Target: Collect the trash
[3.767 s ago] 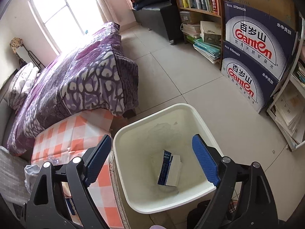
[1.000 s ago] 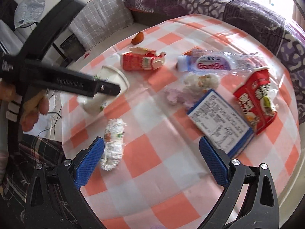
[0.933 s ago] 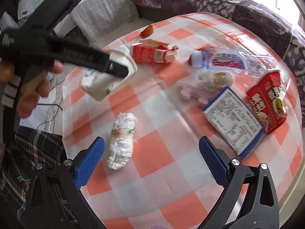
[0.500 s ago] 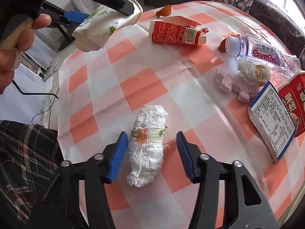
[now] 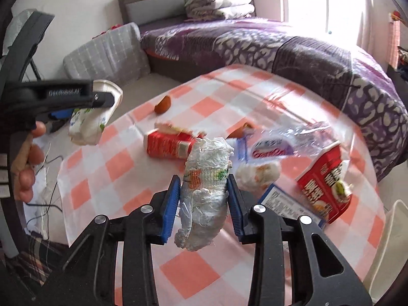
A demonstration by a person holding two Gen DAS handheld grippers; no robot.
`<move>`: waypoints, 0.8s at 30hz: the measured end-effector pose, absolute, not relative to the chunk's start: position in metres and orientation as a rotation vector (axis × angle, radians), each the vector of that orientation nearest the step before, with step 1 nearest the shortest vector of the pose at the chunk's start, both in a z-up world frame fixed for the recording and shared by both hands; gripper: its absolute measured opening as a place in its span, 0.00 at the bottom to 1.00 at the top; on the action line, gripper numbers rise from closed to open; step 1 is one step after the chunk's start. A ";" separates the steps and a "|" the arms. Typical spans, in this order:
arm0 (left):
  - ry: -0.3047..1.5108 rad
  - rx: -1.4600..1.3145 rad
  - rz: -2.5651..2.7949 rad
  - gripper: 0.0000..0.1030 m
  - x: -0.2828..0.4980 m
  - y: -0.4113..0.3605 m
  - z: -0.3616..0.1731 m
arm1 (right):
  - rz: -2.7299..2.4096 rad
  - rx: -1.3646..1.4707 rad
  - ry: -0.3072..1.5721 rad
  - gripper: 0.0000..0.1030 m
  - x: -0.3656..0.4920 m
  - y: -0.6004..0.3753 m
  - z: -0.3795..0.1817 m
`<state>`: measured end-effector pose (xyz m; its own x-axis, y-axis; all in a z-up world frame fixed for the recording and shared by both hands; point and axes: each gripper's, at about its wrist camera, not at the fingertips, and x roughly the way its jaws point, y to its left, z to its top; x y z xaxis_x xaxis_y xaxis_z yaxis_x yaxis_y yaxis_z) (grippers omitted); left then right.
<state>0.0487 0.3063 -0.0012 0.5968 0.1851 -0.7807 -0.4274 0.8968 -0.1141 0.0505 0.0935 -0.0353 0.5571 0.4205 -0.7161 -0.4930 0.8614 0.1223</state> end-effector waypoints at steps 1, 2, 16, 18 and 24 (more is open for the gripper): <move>0.837 -0.329 0.375 0.64 0.048 0.305 0.001 | 0.519 -0.088 0.801 0.34 0.055 0.090 -0.031; 0.825 -0.341 0.384 0.64 0.048 0.303 0.001 | 0.496 -0.080 0.780 0.34 0.057 0.086 -0.027; 0.678 -0.194 0.451 0.64 0.055 0.247 0.019 | 0.268 0.041 0.703 0.35 0.079 0.031 -0.007; 0.678 -0.195 0.445 0.64 0.057 0.243 0.020 | 0.259 0.050 0.703 0.35 0.079 0.025 -0.007; 0.681 -0.182 0.421 0.64 0.061 0.226 0.022 | 0.236 0.063 0.703 0.35 0.080 0.011 -0.006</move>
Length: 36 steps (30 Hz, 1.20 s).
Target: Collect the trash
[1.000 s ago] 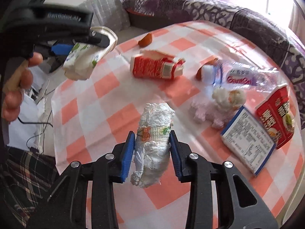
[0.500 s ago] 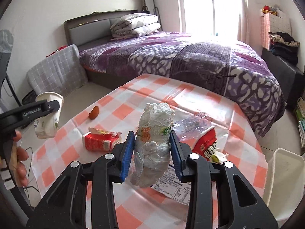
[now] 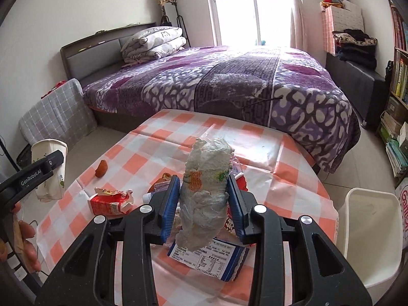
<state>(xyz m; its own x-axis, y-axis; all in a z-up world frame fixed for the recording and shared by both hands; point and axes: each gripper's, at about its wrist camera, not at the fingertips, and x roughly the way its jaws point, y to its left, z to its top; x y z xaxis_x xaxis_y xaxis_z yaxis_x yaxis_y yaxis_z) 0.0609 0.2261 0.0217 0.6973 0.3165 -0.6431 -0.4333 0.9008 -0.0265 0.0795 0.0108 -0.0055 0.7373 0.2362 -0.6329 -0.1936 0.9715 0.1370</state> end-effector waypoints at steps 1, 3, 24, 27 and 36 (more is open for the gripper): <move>0.681 -0.178 0.416 0.64 0.062 0.223 0.021 | 0.233 0.066 0.703 0.35 0.080 0.009 -0.005; 0.683 -0.172 0.407 0.64 0.063 0.217 0.021 | 0.226 0.073 0.704 0.35 0.080 0.004 -0.005; 0.691 -0.111 0.288 0.64 0.079 0.141 0.023 | 0.132 0.130 0.707 0.35 0.083 -0.055 -0.001; 0.691 -0.103 0.271 0.64 0.080 0.130 0.023 | 0.112 0.143 0.705 0.35 0.082 -0.066 0.000; 0.685 -0.069 0.222 0.64 0.081 0.095 0.024 | 0.040 0.190 0.697 0.35 0.081 -0.107 0.004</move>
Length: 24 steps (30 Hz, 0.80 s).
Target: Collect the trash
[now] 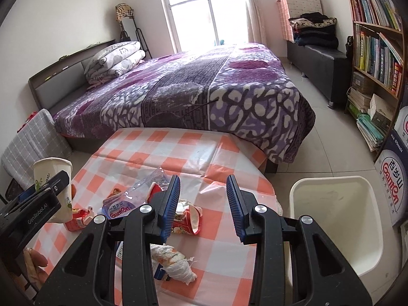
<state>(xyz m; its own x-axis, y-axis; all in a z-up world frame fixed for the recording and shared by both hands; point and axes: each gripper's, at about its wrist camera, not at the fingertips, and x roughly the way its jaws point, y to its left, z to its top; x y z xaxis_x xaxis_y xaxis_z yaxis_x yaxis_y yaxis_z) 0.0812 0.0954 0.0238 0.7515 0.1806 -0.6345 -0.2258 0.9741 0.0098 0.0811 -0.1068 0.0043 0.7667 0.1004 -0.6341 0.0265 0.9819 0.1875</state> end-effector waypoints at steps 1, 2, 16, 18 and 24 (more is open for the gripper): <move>0.685 -0.065 0.217 0.64 0.081 0.091 0.024 | 0.034 0.195 0.697 0.35 0.081 -0.111 0.005; 0.685 -0.061 0.212 0.64 0.081 0.088 0.024 | 0.025 0.202 0.696 0.35 0.081 -0.115 0.005; 0.693 0.021 0.110 0.64 0.079 0.027 0.018 | -0.148 0.311 0.714 0.35 0.076 -0.199 0.006; 0.698 0.023 0.094 0.64 0.078 0.021 0.017 | -0.171 0.333 0.721 0.36 0.075 -0.211 0.006; 0.711 -0.005 0.092 0.64 0.085 0.024 0.018 | -0.066 0.298 0.884 0.64 0.087 -0.210 -0.025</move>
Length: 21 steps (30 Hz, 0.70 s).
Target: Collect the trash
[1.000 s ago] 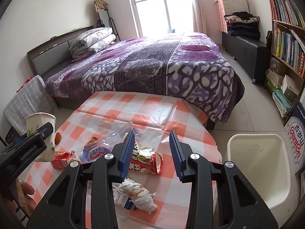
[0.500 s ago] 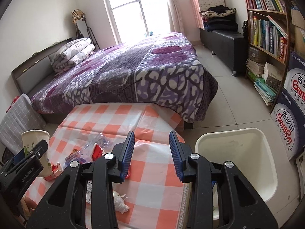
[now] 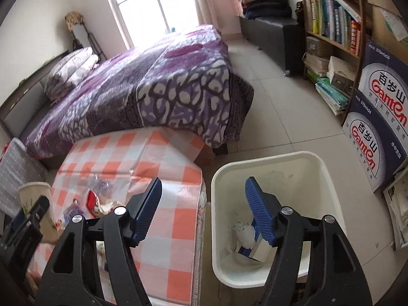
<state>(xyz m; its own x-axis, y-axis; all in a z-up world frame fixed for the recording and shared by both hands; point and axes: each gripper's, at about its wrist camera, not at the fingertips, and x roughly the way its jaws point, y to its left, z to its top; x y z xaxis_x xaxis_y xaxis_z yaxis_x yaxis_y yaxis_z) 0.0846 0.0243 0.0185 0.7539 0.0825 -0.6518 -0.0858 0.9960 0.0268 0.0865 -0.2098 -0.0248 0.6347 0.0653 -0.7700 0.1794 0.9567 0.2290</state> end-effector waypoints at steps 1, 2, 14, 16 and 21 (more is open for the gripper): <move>0.709 -0.012 0.106 0.64 0.086 0.030 0.019 | 0.002 0.289 0.936 0.64 0.091 -0.200 -0.035; 0.709 -0.018 0.117 0.64 0.087 0.035 0.019 | 0.054 0.280 0.972 0.64 0.093 -0.193 -0.041; 0.744 -0.091 0.189 0.65 0.090 0.098 0.011 | 0.433 0.062 1.170 0.65 0.097 -0.055 -0.113; 0.751 -0.102 0.192 0.65 0.090 0.105 0.008 | 0.432 0.075 1.184 0.65 0.102 -0.051 -0.119; 0.761 -0.102 0.195 0.65 0.090 0.113 0.003 | 0.424 0.121 1.214 0.51 0.109 -0.051 -0.127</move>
